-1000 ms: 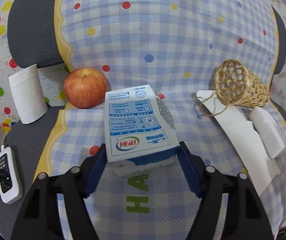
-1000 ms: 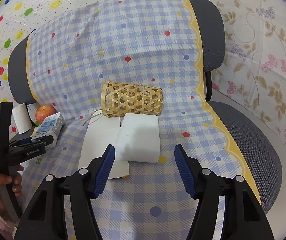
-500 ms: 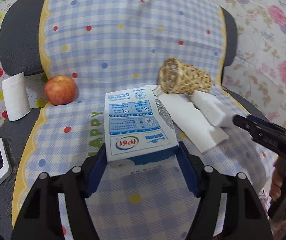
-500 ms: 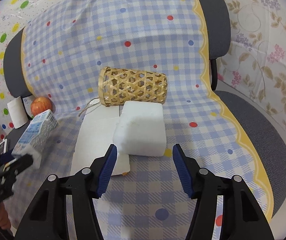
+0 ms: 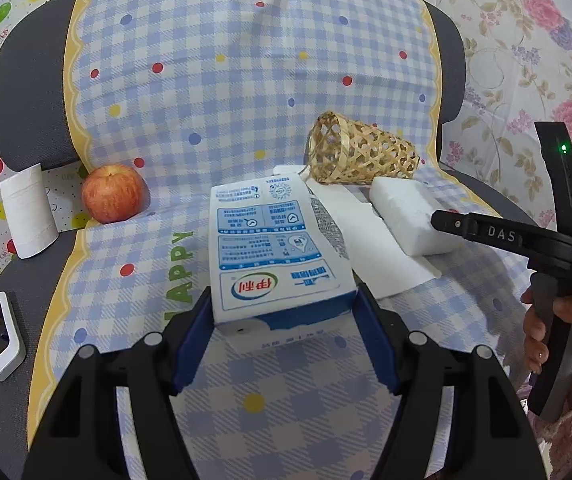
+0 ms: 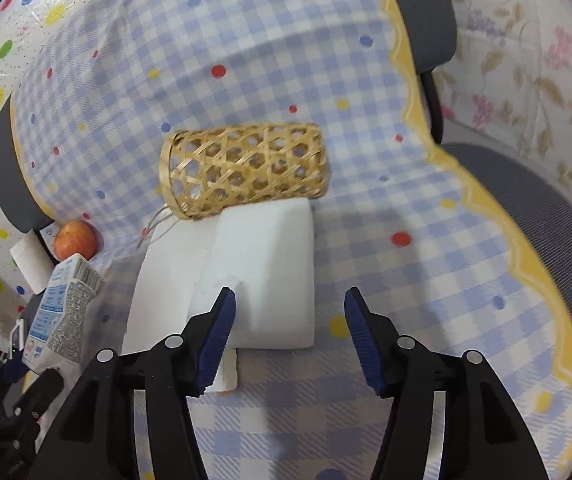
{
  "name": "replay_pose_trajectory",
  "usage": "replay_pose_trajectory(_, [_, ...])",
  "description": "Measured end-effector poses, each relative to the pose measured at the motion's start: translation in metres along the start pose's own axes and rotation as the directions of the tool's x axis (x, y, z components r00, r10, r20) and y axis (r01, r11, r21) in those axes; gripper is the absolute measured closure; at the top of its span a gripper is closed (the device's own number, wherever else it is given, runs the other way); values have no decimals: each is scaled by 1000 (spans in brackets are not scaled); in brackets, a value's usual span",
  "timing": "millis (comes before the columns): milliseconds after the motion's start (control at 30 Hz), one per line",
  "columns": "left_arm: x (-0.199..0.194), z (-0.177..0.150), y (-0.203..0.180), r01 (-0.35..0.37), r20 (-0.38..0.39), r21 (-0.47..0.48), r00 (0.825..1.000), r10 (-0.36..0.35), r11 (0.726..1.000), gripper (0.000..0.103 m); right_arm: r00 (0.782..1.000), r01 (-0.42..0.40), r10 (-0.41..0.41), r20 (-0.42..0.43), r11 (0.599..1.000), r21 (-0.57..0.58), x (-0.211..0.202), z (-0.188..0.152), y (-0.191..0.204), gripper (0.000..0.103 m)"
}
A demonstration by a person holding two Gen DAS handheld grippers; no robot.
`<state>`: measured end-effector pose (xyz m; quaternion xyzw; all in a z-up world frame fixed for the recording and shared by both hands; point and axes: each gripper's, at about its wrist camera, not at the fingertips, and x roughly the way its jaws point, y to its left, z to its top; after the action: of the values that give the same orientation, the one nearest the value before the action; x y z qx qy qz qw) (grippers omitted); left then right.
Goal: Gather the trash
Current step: 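Close the right tool on the white foam block while the left tool holds the carton, then lift the carton and foam block with both tools toward the trash bag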
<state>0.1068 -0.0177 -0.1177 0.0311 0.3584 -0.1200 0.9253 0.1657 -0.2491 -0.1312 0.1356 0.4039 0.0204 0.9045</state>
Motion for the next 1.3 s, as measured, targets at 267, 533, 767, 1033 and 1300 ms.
replay_pose_trajectory(267, [-4, -4, 3, -10, -21, -14, 1000, 9, 1000, 36, 998, -65, 65, -6, 998, 10, -1, 0, 13, 84])
replay_pose_trajectory(533, [-36, -5, 2, 7, 46, -15, 999, -6, 1000, 36, 976, 48, -16, 218, 988, -144, -84, -4, 31, 90])
replay_pose_trajectory(767, [-58, -13, -24, 75, 79, 34, 994, -78, 997, 36, 970, 108, -63, 234, 977, -183, -131, -34, 25, 90])
replay_pose_trajectory(1033, [-83, -36, -71, 148, 75, 144, 984, -160, 978, 36, 967, 161, -125, 224, 976, -148, -173, -89, 4, 90])
replay_pose_trajectory(1300, [-96, -62, -135, 296, 45, 255, 947, -317, 921, 36, 948, 258, -231, 220, 960, -105, -214, -128, -28, 89])
